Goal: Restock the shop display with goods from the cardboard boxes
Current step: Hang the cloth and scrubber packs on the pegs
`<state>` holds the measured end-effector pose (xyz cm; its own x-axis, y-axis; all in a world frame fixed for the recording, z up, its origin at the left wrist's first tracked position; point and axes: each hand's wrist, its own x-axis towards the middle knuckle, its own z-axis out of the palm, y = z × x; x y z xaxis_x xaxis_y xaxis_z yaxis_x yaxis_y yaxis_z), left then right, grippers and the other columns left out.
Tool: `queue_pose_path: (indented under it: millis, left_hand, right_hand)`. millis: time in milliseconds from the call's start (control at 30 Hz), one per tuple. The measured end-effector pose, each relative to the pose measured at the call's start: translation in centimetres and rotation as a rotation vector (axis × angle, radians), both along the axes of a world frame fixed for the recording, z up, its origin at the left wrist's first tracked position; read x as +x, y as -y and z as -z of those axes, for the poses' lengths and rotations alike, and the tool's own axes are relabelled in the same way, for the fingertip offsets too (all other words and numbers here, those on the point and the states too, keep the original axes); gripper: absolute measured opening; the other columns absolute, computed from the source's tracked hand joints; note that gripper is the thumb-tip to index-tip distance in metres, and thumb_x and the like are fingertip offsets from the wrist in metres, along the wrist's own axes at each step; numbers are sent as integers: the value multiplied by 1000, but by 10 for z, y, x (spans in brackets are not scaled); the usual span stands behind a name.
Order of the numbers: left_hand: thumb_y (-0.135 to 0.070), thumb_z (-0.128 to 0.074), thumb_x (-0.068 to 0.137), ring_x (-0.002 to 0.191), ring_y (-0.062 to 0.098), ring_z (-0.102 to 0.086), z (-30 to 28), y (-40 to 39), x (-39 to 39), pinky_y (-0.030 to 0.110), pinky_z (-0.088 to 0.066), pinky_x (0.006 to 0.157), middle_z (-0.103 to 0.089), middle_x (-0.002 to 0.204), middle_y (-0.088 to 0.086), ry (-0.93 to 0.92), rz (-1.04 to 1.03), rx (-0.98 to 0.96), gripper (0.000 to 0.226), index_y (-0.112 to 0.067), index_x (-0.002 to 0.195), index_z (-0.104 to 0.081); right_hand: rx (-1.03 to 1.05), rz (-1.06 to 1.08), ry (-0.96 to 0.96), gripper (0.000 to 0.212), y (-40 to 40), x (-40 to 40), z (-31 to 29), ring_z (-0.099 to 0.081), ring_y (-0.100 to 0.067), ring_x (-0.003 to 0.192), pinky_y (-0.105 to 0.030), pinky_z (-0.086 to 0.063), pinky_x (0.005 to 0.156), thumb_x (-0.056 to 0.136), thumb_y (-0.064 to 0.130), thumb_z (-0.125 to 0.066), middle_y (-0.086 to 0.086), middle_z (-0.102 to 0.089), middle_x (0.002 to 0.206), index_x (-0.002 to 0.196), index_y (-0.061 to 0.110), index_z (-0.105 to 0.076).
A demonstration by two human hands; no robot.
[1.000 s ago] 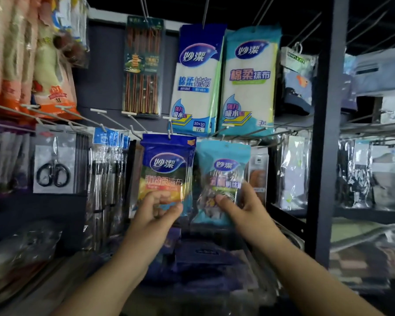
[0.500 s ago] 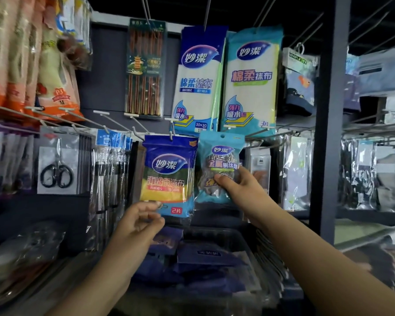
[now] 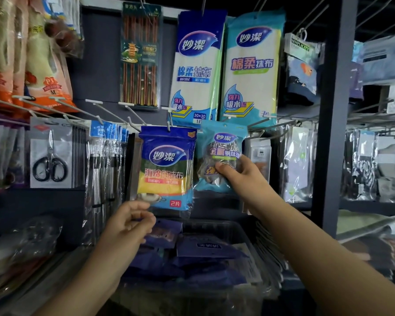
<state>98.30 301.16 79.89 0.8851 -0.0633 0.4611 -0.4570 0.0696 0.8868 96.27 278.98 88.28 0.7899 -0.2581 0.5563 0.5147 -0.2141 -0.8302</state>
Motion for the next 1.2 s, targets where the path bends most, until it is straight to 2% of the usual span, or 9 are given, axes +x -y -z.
queue_pose_path:
  millis: [100,400,567,700,800,867,967,1033,1200]
  left_hand:
    - [-8,-61,89,79,16,-61,-1,1,-1,27,-45,63,-63,91,2,6,0,11,16,-22,95,-61]
    - [-8,-60,90,85,20,-62,0,2,-3,30,-48,67,-64,93,2,-18,13,44,17,-21,100,-61]
    - [-5,-60,89,71,13,-62,3,-7,0,28,-46,63,-64,84,2,-5,8,40,17,-19,99,-63]
    - [1,-61,87,61,9,-62,4,-19,4,30,-47,62,-65,76,5,-4,22,35,20,-17,95,-63]
    - [2,-60,86,58,7,-63,6,-28,5,32,-46,63,-68,73,0,5,41,47,20,-16,94,-64]
    - [2,-60,87,58,6,-63,8,-32,4,33,-47,64,-68,73,-2,8,43,50,19,-15,94,-64]
    - [3,-60,87,56,6,-62,12,-30,-1,32,-46,63,-68,72,0,16,47,43,20,-15,93,-64]
    - [3,-59,87,54,7,-61,15,-25,-8,32,-46,62,-66,74,6,15,60,28,19,-15,92,-64]
    - [4,-56,88,56,8,-59,34,5,-40,23,-49,59,-65,74,6,54,164,6,18,-13,90,-62]
  right_hand:
    - [22,8,-21,26,1,0,-2,-72,-14,83,-30,-56,82,91,19,-65,-2,-73,98,114,11,-58]
    - [-9,16,-131,31,15,22,11,-71,-20,91,-37,-55,88,89,23,-67,-7,-71,106,116,12,-56]
    - [-187,145,-160,27,22,56,7,-66,-5,80,-22,-51,74,91,24,-65,7,-68,97,114,18,-52]
    - [-231,206,-219,33,32,94,8,-66,-20,99,-41,-50,96,90,16,-66,-4,-68,109,118,18,-47]
    - [-217,286,-241,54,43,118,15,-64,-25,106,-48,-48,100,85,20,-71,-5,-68,113,131,13,-41]
    - [-146,303,-252,79,46,122,23,-57,-28,119,-50,-43,105,83,26,-72,-7,-58,132,146,14,-28]
    - [-179,457,-270,85,41,103,36,-41,-30,135,-46,-35,111,85,34,-69,-9,-38,150,152,15,-21]
    - [-241,536,-222,76,36,78,50,-43,-28,132,-41,-37,109,85,34,-68,-11,-42,145,148,11,-32]
    - [-179,468,-53,41,33,-23,97,-59,0,90,-16,-47,81,88,16,-65,3,-63,107,127,17,-52]
